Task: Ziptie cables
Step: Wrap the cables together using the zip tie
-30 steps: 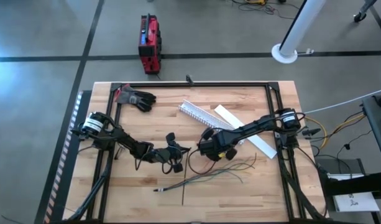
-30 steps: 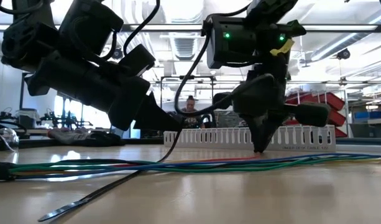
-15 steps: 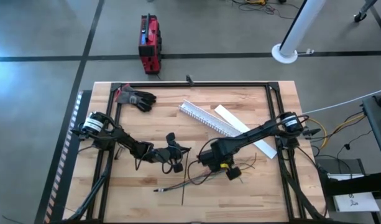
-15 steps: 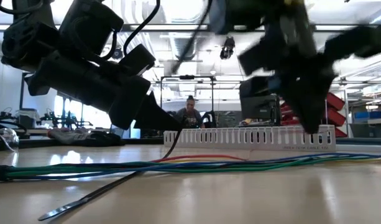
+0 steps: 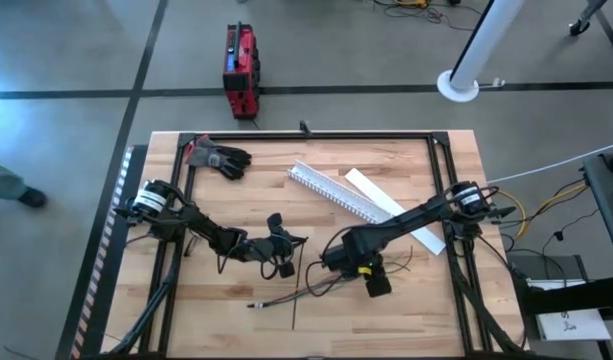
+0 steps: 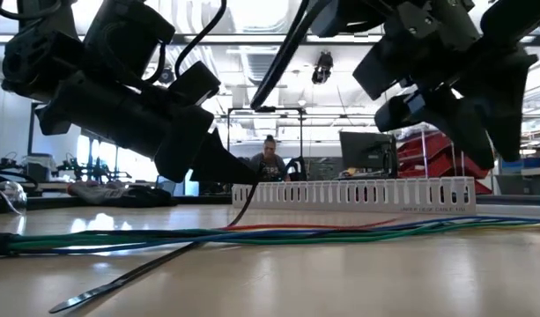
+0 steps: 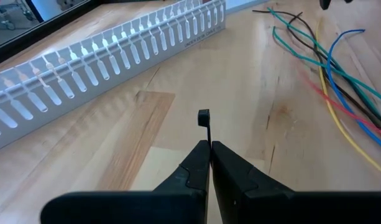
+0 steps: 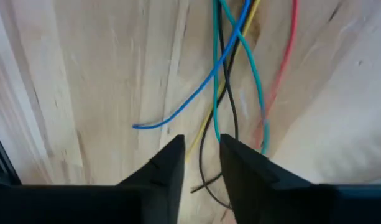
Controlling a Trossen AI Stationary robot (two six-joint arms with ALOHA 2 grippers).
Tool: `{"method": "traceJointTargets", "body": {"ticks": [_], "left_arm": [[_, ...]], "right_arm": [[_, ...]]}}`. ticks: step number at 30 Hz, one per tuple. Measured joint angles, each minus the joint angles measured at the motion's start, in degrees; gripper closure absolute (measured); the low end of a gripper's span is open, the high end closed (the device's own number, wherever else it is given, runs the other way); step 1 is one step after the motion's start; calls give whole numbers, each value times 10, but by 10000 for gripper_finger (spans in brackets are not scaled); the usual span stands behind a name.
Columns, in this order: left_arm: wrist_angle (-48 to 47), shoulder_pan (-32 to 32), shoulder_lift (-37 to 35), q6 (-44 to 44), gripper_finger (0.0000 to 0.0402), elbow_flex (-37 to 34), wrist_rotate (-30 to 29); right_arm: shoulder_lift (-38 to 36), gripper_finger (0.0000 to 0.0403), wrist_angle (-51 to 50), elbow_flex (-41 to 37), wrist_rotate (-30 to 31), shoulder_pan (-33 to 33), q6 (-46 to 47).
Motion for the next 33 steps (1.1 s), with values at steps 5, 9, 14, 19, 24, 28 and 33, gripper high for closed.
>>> {"method": "traceJointTargets", "body": {"ticks": [5,9,14,19,24,28,33], "left_arm": [[0,0,0,-9,401,0,0],[0,1,0,-10,401,0,-2],[-2,4,0,-22,401,0,-5],[-22,4,0,-54,401,0,-4],[-52,4,-7,-84,401,0,0],[-84,12,-23,-93,401,0,-4],[-88,26,-31,-114,401,0,-5]], "right_arm": [[0,276,26,0,8,0,-4],[0,269,137,0,63,8,0],[0,295,355,-8,81,40,-48],[1,351,498,-32,80,58,-103],[1,398,570,-66,30,45,-117],[2,399,641,-101,27,37,-129],[2,402,725,-124,58,28,-156]]}}
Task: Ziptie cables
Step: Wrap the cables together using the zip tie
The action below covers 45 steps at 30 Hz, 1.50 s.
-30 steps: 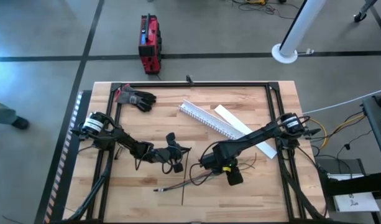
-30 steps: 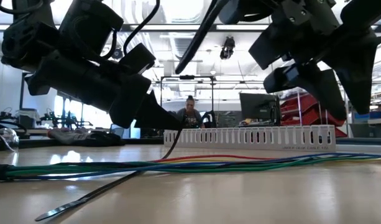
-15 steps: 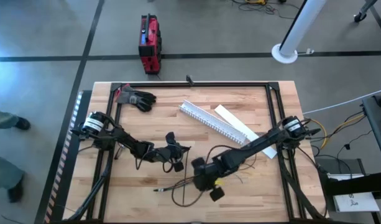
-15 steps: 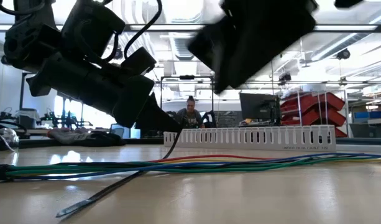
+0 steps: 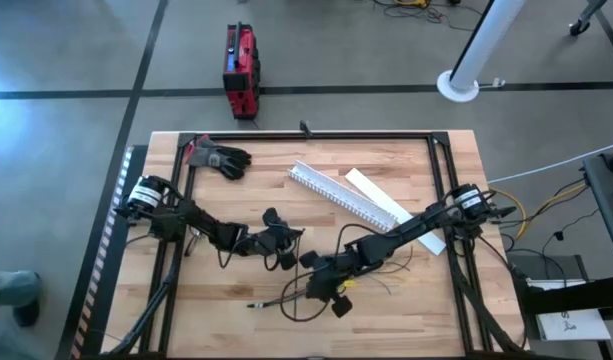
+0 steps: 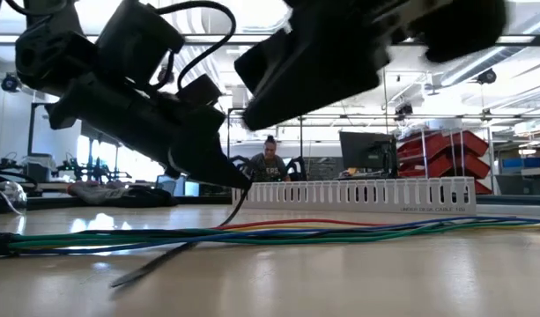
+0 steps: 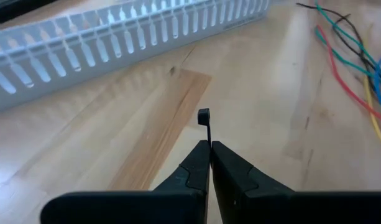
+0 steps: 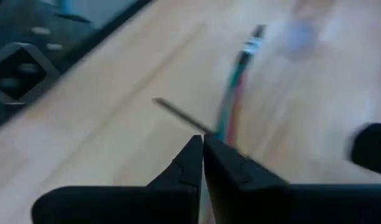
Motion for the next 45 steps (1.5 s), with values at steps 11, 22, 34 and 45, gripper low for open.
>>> {"method": "traceJointTargets", "body": {"ticks": [11,22,34,45], "left_arm": [[-18,1,0,-13,401,0,5],[-38,1,0,14,401,-1,50],[-33,1,0,-98,401,-1,45],[-32,1,0,-71,401,-1,45]], "right_arm": [[67,403,125,-2,78,20,49],[93,403,157,6,215,85,81],[149,403,255,17,255,126,140],[221,403,192,116,265,106,173]]}}
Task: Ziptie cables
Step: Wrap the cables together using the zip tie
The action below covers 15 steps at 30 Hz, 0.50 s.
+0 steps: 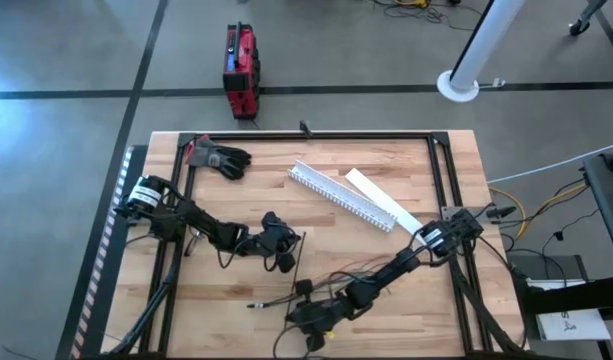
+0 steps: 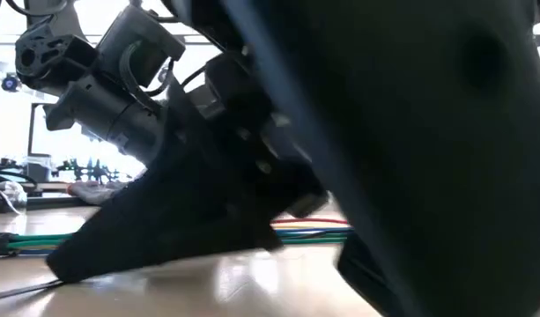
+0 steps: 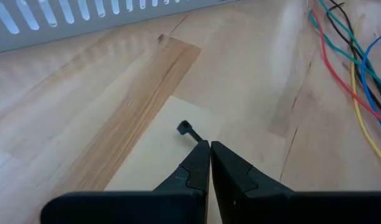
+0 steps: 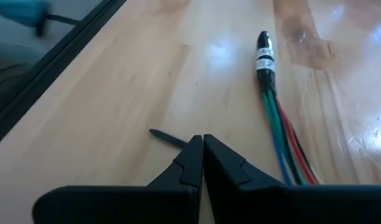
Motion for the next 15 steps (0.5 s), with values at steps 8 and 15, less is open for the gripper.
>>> {"method": "traceJointTargets", "body": {"ticks": [8,15], "left_arm": [[-2,-2,0,2,401,0,0],[14,-18,-8,18,401,1,5]], "right_arm": [[-23,403,-125,4,8,3,84],[-83,403,-329,1,17,42,111]]}}
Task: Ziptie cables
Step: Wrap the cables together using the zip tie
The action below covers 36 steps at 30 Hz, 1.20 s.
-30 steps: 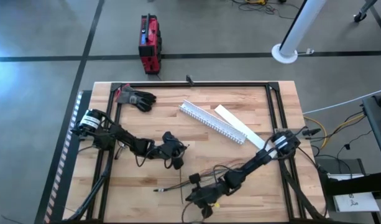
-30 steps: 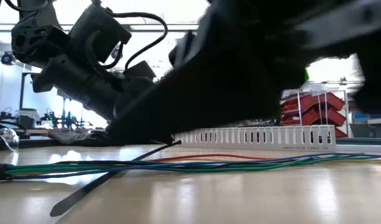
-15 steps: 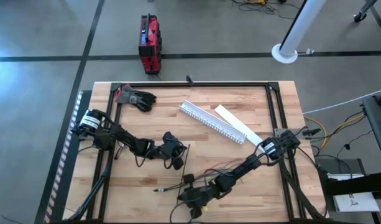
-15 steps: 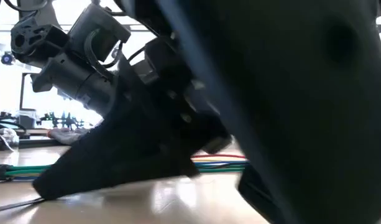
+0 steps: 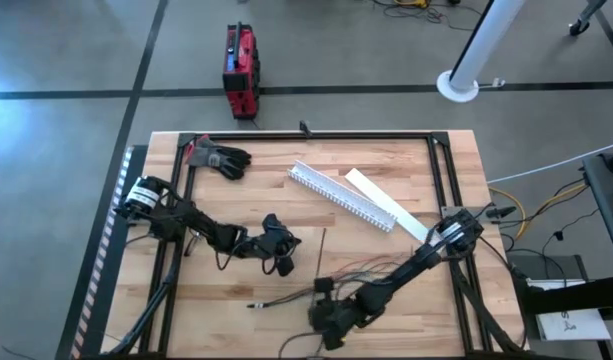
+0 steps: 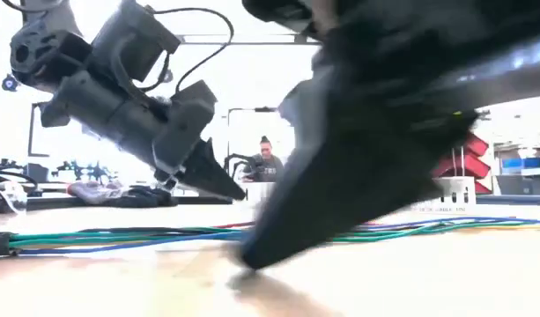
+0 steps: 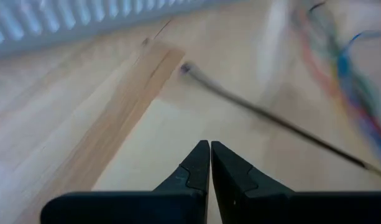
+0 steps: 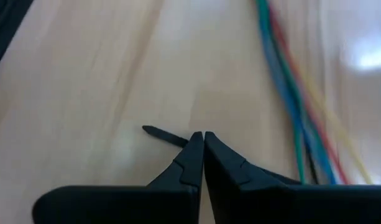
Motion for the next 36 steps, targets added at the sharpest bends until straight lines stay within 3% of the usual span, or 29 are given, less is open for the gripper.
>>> {"method": "traceJointTargets", "body": {"ticks": [4,9,17,20,24,28,32,36], "left_arm": [[42,-15,-1,3,401,5,0],[37,-31,24,4,401,40,0],[36,-29,101,34,401,127,-5],[15,-22,133,57,401,165,-5],[-67,-10,149,79,401,213,-5],[-206,-1,135,83,401,256,-21],[-302,-1,109,54,401,283,-67],[-329,-1,93,-52,398,278,-89]], "right_arm": [[-33,403,-114,-6,-5,18,29],[-70,403,-163,-46,-6,36,66],[-136,403,-122,-129,-38,86,88],[-163,403,-86,-149,-7,109,88],[-196,403,-84,-180,79,135,100],[-236,403,-62,-223,142,152,114],[-268,401,15,-276,145,154,110],[-282,374,89,-323,141,154,98]]}}
